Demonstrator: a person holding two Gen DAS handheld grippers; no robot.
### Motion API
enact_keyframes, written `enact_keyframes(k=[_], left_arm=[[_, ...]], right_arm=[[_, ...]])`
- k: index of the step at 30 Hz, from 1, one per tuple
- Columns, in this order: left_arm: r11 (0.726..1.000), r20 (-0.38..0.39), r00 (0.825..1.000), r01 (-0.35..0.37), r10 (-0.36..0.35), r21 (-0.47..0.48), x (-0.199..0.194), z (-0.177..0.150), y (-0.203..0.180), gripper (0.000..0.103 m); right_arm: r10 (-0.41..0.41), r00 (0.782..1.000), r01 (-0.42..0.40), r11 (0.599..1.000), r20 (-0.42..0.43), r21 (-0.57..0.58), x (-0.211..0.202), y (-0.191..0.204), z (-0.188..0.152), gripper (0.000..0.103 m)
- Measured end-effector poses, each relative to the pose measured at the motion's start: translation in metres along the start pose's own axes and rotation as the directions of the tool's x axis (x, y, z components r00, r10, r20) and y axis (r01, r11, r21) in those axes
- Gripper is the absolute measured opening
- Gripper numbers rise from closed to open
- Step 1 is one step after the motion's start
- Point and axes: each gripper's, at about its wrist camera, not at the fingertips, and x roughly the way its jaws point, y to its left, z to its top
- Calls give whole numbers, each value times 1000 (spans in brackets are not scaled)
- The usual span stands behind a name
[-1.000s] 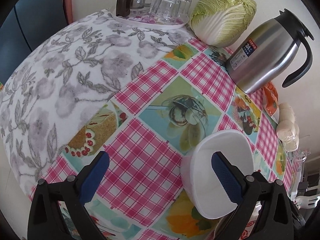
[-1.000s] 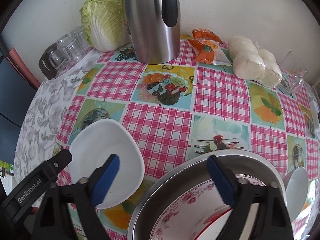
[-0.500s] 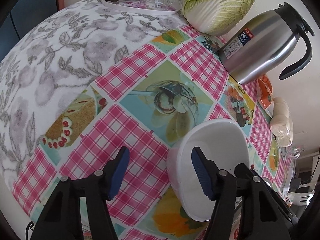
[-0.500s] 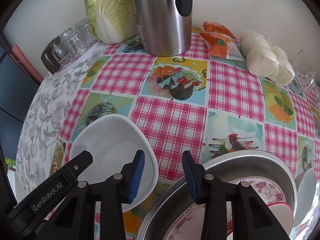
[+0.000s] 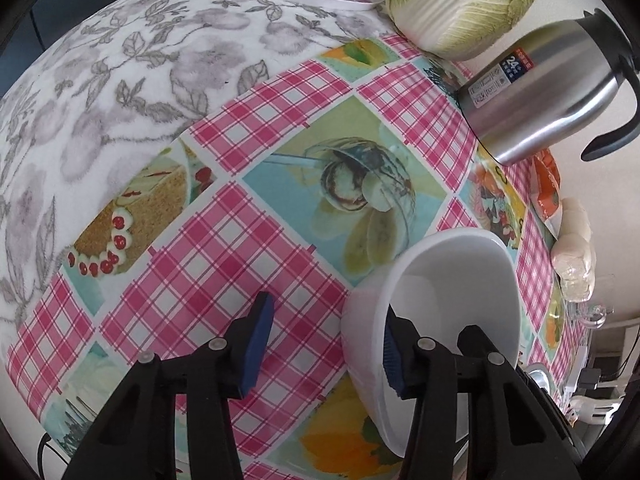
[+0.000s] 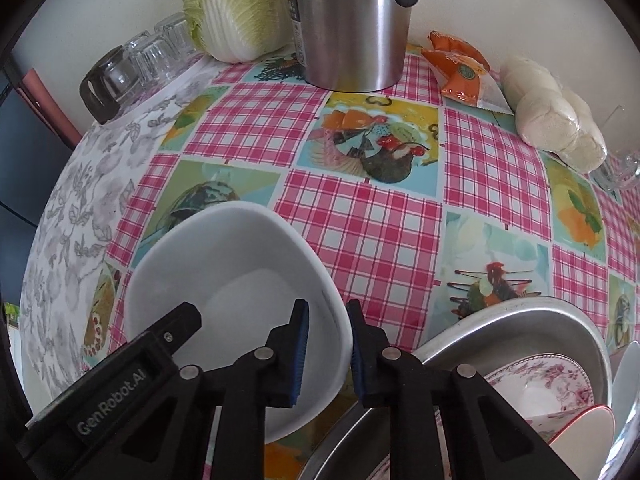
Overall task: Organize plates and bowls
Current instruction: 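Close both grippers on the rim of the white square bowl, then lift the square bowl with both grippers and carry it over the basin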
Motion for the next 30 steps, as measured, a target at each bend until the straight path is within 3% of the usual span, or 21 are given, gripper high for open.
enact_keyframes(k=[4,7,14,30], left_arm=[[1000,17,1000,6,-6,-23,-2,0,3,49],[997,15,999,46,-46,-63,-5,-4,9,34],[996,31,998,64,-62,-60,-10,-3,6,11],[996,45,998,37,-33,-84,-16,-2,18,11]], right_arm=[[-16,1000,16,1000,3,-7,0,1,0,21],[-33,999,33,999,7,-19,1,5,-1,21],[-11,1000,11,1000,-3,-24,3,9,-3,19],[65,997,-66,998,-41,-17,4,22,-13,20]])
